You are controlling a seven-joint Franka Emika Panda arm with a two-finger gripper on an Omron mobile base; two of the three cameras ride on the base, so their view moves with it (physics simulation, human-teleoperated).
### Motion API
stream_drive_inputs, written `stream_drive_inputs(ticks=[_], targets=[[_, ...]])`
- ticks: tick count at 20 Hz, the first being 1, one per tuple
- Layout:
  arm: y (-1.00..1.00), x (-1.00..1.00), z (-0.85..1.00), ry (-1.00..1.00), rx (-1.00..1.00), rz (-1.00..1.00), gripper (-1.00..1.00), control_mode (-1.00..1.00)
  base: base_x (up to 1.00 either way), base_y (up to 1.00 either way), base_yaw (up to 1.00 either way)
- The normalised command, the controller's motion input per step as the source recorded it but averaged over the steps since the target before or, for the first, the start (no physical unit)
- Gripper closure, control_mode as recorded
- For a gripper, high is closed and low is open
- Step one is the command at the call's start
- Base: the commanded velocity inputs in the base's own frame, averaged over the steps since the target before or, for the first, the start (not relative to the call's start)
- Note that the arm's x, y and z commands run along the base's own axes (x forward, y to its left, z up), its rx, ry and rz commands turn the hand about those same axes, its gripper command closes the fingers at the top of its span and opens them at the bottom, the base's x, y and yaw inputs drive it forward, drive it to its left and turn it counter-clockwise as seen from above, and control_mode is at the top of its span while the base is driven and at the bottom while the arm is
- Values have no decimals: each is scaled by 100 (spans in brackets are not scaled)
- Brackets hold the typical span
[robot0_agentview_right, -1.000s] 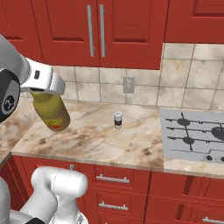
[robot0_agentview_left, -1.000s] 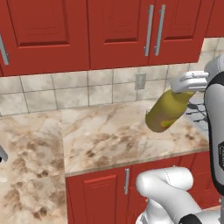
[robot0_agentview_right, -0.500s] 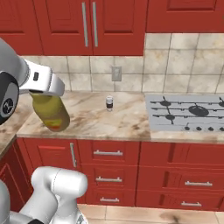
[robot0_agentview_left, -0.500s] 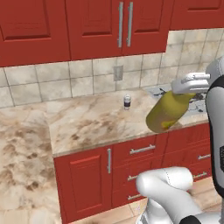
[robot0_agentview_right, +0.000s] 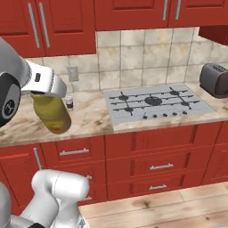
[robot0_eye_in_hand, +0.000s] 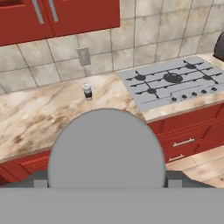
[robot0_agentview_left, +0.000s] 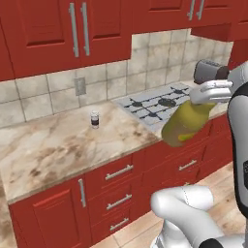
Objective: Move the drinks to the dining counter.
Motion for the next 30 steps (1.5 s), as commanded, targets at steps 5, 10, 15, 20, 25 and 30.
stream_drive_inputs(ticks=[5,10,15,20,25,30], targets=[[0,0,0,0,0,0,100,100,-3,-48,-51],[0,0,0,0,0,0,100,100,-6,-49,-51],[0,0,0,0,0,0,100,100,-9,-51,-49],[0,0,0,0,0,0,100,100,-16,-41,-46],[0,0,0,0,0,0,100,100,-16,-35,-44],[0,0,0,0,0,0,100,100,-15,-30,-42]])
